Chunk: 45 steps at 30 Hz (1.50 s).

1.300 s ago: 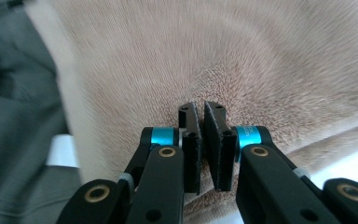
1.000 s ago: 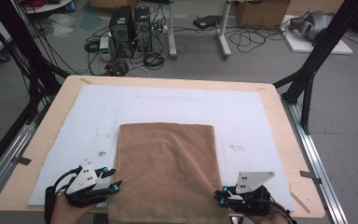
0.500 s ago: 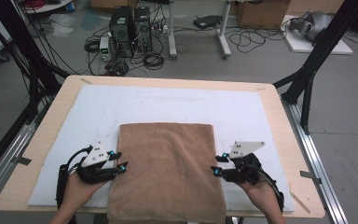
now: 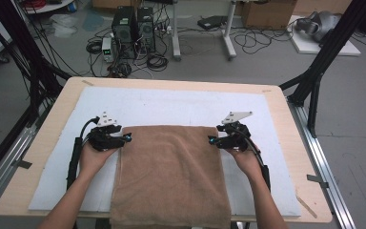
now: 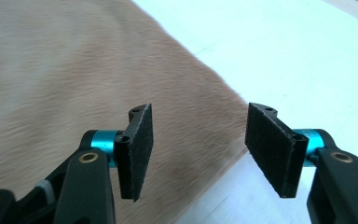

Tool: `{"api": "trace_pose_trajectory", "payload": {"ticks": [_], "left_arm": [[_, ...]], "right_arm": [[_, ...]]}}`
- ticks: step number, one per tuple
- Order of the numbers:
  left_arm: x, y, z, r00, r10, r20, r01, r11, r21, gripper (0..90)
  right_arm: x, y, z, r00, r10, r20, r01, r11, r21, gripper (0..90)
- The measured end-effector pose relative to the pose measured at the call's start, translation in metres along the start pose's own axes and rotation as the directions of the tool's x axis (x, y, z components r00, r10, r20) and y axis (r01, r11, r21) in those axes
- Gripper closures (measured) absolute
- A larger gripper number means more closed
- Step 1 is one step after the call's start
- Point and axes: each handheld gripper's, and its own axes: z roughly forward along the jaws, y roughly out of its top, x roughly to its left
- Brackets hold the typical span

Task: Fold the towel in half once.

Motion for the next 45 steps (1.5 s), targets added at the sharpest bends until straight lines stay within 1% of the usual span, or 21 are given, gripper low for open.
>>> {"api": "trace_pose_trajectory", "payload": {"ticks": [3, 6, 8, 9, 13, 16, 18, 22, 26, 30, 31, 33, 36, 38, 39, 40, 41, 42, 43, 44, 45], "left_arm": [[0.009, -0.003, 0.011, 0.9989, -0.046, -0.005, 0.046, 0.9986, 0.027, 45.9], [0.012, -0.003, 0.018, 0.9984, -0.056, 0.013, 0.055, 0.9973, 0.049, 46.3], [0.012, -0.002, 0.023, 0.9973, -0.059, 0.043, 0.055, 0.9949, 0.084, 49.9], [0.013, 0.000, 0.023, 0.9971, -0.064, 0.042, 0.060, 0.9943, 0.088, 51.6], [0.014, 0.001, 0.024, 0.9962, -0.054, 0.069, 0.047, 0.9943, 0.095, 62.2], [0.012, 0.002, 0.024, 0.9951, -0.051, 0.085, 0.044, 0.9948, 0.092, 73.5], [0.011, 0.003, 0.024, 0.9966, -0.037, 0.074, 0.030, 0.9954, 0.092, 78.7], [0.010, 0.010, 0.021, 0.9998, -0.013, 0.018, 0.011, 0.9964, 0.084, 82.4], [0.014, 0.032, 0.013, 0.9994, 0.009, -0.032, -0.008, 0.9997, 0.024, 83.0], [0.024, 0.071, 0.002, 0.9959, 0.014, -0.090, -0.018, 0.9991, -0.038, 83.1], [0.026, 0.082, -0.002, 0.9945, 0.024, -0.102, -0.029, 0.9984, -0.050, 83.1], [0.029, 0.101, -0.008, 0.9915, 0.038, -0.125, -0.048, 0.9959, -0.077, 83.2], [0.035, 0.135, -0.020, 0.9886, 0.046, -0.144, -0.064, 0.9903, -0.124, 83.1], [0.036, 0.150, -0.024, 0.9863, 0.062, -0.153, -0.084, 0.9859, -0.144, 83.0], [0.036, 0.152, -0.024, 0.9857, 0.070, -0.153, -0.094, 0.9840, -0.151, 82.5], [0.035, 0.153, -0.023, 0.9849, 0.073, -0.157, -0.098, 0.9835, -0.152, 79.7], [0.036, 0.151, -0.020, 0.9855, 0.068, -0.155, -0.088, 0.9876, -0.130, 71.3], [0.037, 0.149, -0.018, 0.9878, 0.065, -0.142, -0.082, 0.9895, -0.119, 64.6], [0.038, 0.144, -0.017, 0.9889, 0.068, -0.132, -0.083, 0.9903, -0.111, 63.8], [0.039, 0.137, -0.016, 0.9878, 0.071, -0.139, -0.086, 0.9904, -0.108, 62.9], [0.040, 0.130, -0.016, 0.9895, 0.060, -0.131, -0.075, 0.9908, -0.112, 62.6]], "right_arm": [[-0.011, -0.005, 0.012, 0.9990, 0.042, 0.018, -0.042, 0.999, 0.029, 39.3], [-0.018, -0.010, 0.021, 0.9981, 0.059, 0.013, -0.060, 0.997, 0.056, 39.4], [-0.020, -0.012, 0.026, 0.9972, 0.075, 0.001, -0.075, 0.994, 0.075, 40.1], [-0.020, -0.013, 0.029, 0.9974, 0.072, -0.008, -0.071, 0.994, 0.082, 41.1], [-0.019, -0.012, 0.032, 0.9966, 0.071, -0.041, -0.068, 0.994, 0.086, 55.4], [-0.019, -0.010, 0.033, 0.9923, 0.078, -0.096, -0.069, 0.993, 0.096, 72.6], [-0.016, -0.008, 0.033, 0.9916, 0.070, -0.108, -0.058, 0.992, 0.111, 79.8], [-0.014, 0.000, 0.030, 0.9941, 0.050, -0.096, -0.039, 0.993, 0.111, 82.7], [-0.019, 0.015, 0.021, 0.9962, 0.047, -0.073, -0.042, 0.997, 0.067, 83.2], [-0.027, 0.046, 0.005, 0.9990, 0.042, -0.015, -0.042, 0.999, 0.009, 83.3], [-0.031, 0.057, -0.002, 0.9986, 0.053, -0.004, -0.053, 0.998, -0.015, 83.3], [-0.036, 0.075, -0.013, 0.9988, 0.041, 0.027, -0.040, 0.998, -0.050, 83.3], [-0.042, 0.097, -0.026, 0.9972, 0.026, 0.070, -0.020, 0.996, -0.082, 83.3], [-0.047, 0.110, -0.034, 0.9947, 0.023, 0.100, -0.014, 0.995, -0.095, 83.2], [-0.049, 0.114, -0.036, 0.9934, 0.031, 0.110, -0.020, 0.995, -0.099, 80.8], [-0.051, 0.116, -0.037, 0.9918, 0.030, 0.124, -0.017, 0.995, -0.102, 73.7], [-0.051, 0.116, -0.036, 0.9872, 0.028, 0.157, -0.011, 0.995, -0.104, 61.6], [-0.055, 0.114, -0.034, 0.9861, 0.061, 0.154, -0.046, 0.994, -0.100, 55.9], [-0.058, 0.111, -0.033, 0.9875, 0.084, 0.133, -0.072, 0.993, -0.094, 54.3], [-0.059, 0.107, -0.032, 0.9882, 0.092, 0.122, -0.083, 0.993, -0.080, 52.9], [-0.059, 0.101, -0.031, 0.9884, 0.087, 0.125, -0.079, 0.995, -0.066, 52.2]]}}
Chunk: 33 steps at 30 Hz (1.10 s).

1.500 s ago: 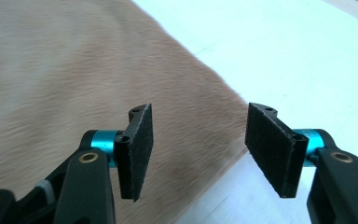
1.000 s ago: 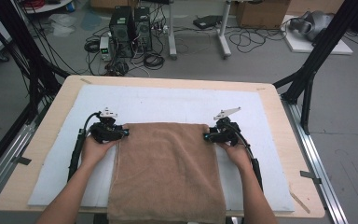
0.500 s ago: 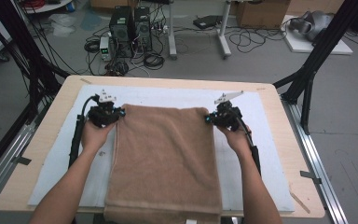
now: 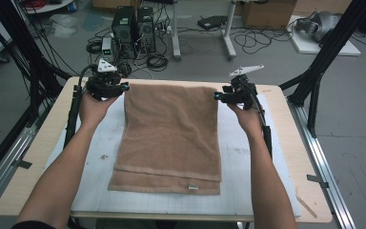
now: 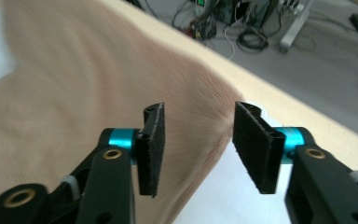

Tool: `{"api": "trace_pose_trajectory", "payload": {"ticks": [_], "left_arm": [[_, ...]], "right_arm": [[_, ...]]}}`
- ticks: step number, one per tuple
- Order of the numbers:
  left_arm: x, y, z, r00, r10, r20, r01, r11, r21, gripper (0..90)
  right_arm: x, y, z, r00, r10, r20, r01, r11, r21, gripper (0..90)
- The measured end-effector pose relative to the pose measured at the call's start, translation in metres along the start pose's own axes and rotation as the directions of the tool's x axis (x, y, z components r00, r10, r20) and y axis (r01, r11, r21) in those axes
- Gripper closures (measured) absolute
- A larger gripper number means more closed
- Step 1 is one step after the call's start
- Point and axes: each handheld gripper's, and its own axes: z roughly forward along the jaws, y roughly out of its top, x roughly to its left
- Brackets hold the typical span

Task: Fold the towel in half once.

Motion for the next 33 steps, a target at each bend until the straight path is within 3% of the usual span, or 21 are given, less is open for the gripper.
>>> {"api": "trace_pose_trajectory", "payload": {"ticks": [5, 8, 10, 16, 22, 33], "left_arm": [[-0.001, -0.035, -0.006, 0.9988, -0.032, 0.037, 0.032, 0.9993, 0.021, 59.3], [-0.008, -0.055, -0.012, 0.9974, -0.029, 0.066, 0.028, 0.9993, 0.023, 56.8], [-0.015, -0.071, -0.020, 0.9952, -0.022, 0.095, 0.021, 0.9997, 0.015, 55.8], [-0.038, -0.109, -0.044, 0.9859, -0.003, 0.167, 0.004, 1.0000, -0.006, 52.7], [-0.057, -0.131, -0.068, 0.9755, 0.017, 0.219, -0.011, 0.9995, -0.029, 47.6], [-0.081, -0.166, -0.085, 0.9581, 0.033, 0.285, -0.041, 0.9989, 0.023, 36.6]], "right_arm": [[0.008, -0.025, -0.001, 0.9991, -0.002, -0.042, 0.003, 1.000, 0.022, 47.6], [0.016, -0.040, -0.006, 0.9972, -0.006, -0.074, 0.008, 0.999, 0.032, 44.5], [0.022, -0.048, -0.010, 0.9950, 0.002, -0.100, 0.003, 0.999, 0.054, 42.6], [0.049, -0.073, -0.025, 0.9886, -0.047, -0.143, 0.052, 0.998, 0.030, 41.3], [0.073, -0.103, -0.035, 0.9811, -0.065, -0.182, 0.066, 0.998, 0.001, 40.8], [0.109, -0.138, -0.039, 0.9663, -0.094, -0.240, 0.100, 0.995, 0.011, 39.6]]}}
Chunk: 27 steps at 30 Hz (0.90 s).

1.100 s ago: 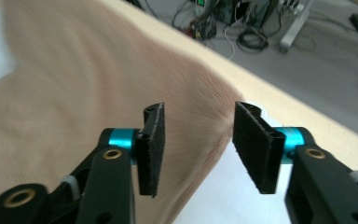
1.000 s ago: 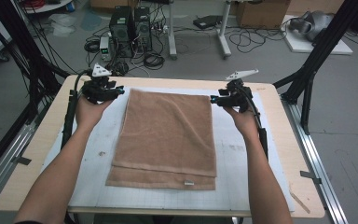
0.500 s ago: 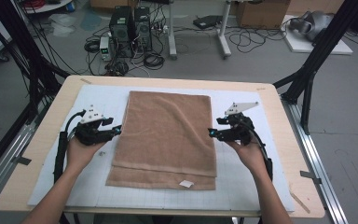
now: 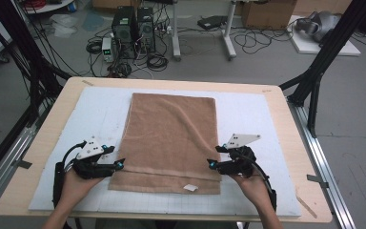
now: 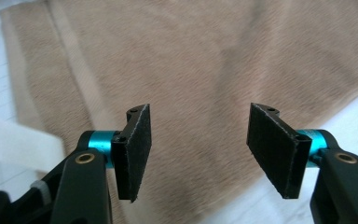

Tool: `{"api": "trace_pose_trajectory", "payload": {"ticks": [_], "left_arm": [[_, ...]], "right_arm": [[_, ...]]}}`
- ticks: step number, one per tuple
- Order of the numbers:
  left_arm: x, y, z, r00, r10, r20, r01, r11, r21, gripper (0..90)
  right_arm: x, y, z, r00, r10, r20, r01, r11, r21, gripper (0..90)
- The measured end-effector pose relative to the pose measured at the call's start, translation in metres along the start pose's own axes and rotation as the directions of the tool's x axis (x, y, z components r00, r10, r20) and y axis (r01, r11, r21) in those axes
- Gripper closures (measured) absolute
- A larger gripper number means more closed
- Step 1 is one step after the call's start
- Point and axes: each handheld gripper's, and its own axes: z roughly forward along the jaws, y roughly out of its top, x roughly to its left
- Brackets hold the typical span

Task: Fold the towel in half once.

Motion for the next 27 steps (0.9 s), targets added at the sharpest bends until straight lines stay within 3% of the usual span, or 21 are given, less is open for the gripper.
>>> {"api": "trace_pose_trajectory", "payload": {"ticks": [6, 10, 15, 18, 22, 27], "left_arm": [[-0.009, 0.000, 0.009, 0.9996, 0.023, 0.018, -0.023, 0.9987, 0.046, 30.4], [-0.009, 0.000, 0.012, 0.9997, 0.015, 0.020, -0.016, 0.9988, 0.047, 30.8], [-0.006, -0.002, 0.017, 0.9984, 0.025, 0.051, -0.029, 0.9964, 0.080, 49.9], [-0.004, -0.005, 0.024, 0.9970, 0.029, 0.072, -0.038, 0.9919, 0.121, 56.6], [-0.003, -0.006, 0.024, 0.9955, 0.036, 0.088, -0.046, 0.9924, 0.114, 65.5], [-0.007, -0.006, 0.023, 0.9942, 0.055, 0.092, -0.065, 0.9917, 0.111, 77.4]], "right_arm": [[0.012, -0.012, 0.008, 0.9998, -0.011, -0.014, 0.012, 0.999, 0.041, 42.3], [0.015, -0.018, 0.014, 0.9997, -0.011, -0.021, 0.013, 0.998, 0.063, 45.6], [0.015, -0.023, 0.020, 0.9996, -0.019, -0.023, 0.021, 0.995, 0.095, 51.6], [0.015, -0.026, 0.026, 0.9992, -0.027, -0.030, 0.030, 0.993, 0.114, 55.3], [0.011, -0.028, 0.027, 0.9988, -0.017, -0.046, 0.021, 0.995, 0.093, 59.3], [0.009, -0.025, 0.027, 0.9979, -0.027, -0.059, 0.033, 0.994, 0.107, 71.1]]}}
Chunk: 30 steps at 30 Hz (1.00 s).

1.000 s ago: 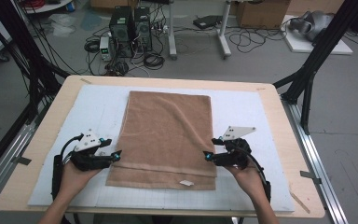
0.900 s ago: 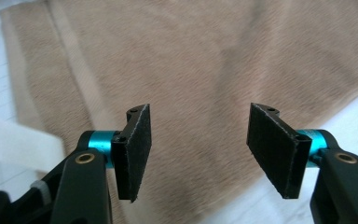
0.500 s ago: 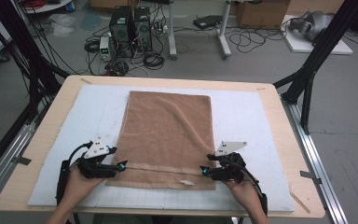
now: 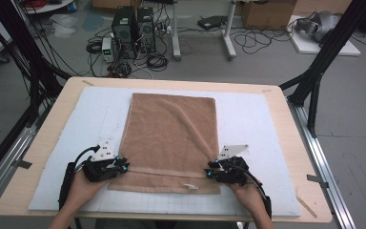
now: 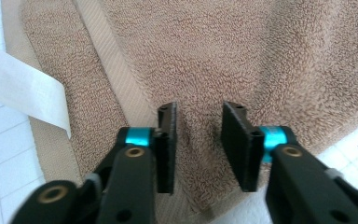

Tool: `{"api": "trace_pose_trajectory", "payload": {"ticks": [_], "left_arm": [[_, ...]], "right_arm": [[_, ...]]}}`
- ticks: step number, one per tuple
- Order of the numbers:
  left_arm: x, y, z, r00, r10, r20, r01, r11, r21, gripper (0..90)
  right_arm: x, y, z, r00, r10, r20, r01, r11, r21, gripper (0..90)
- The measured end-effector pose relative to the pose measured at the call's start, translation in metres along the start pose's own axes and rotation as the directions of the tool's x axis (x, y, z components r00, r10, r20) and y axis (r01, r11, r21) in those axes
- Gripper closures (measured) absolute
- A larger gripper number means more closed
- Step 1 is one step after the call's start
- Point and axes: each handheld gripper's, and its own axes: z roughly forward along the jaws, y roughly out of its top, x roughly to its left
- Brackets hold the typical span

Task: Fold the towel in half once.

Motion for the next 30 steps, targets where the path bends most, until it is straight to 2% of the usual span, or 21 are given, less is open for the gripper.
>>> {"api": "trace_pose_trajectory", "payload": {"ticks": [3, 7, 16, 24, 30], "left_arm": [[0.000, 0.001, 0.000, 1.0000, 0.002, 0.002, -0.002, 1.0000, 0.000, 82.2], [0.001, 0.001, -0.002, 1.0000, -0.008, -0.002, 0.008, 1.0000, -0.005, 84.8], [0.002, 0.004, -0.012, 0.9997, -0.026, -0.005, 0.026, 0.9984, -0.050, 85.2], [0.001, 0.008, -0.020, 0.9996, -0.019, -0.020, 0.017, 0.9973, -0.071, 85.1], [0.000, 0.011, -0.024, 0.9997, -0.011, -0.022, 0.010, 0.9969, -0.078, 85.1]], "right_arm": [[0.000, 0.002, 0.001, 0.9999, -0.007, -0.011, 0.007, 1.000, 0.008, 80.2], [-0.001, 0.005, 0.001, 0.9998, -0.013, -0.018, 0.014, 1.000, 0.014, 84.4], [0.001, 0.015, -0.009, 0.9992, -0.037, -0.013, 0.037, 0.999, 0.003, 84.9], [0.004, 0.024, -0.018, 0.9984, -0.056, -0.004, 0.056, 0.998, -0.019, 84.9], [0.003, 0.025, -0.021, 0.9990, -0.043, -0.011, 0.043, 0.999, -0.029, 84.8]]}}
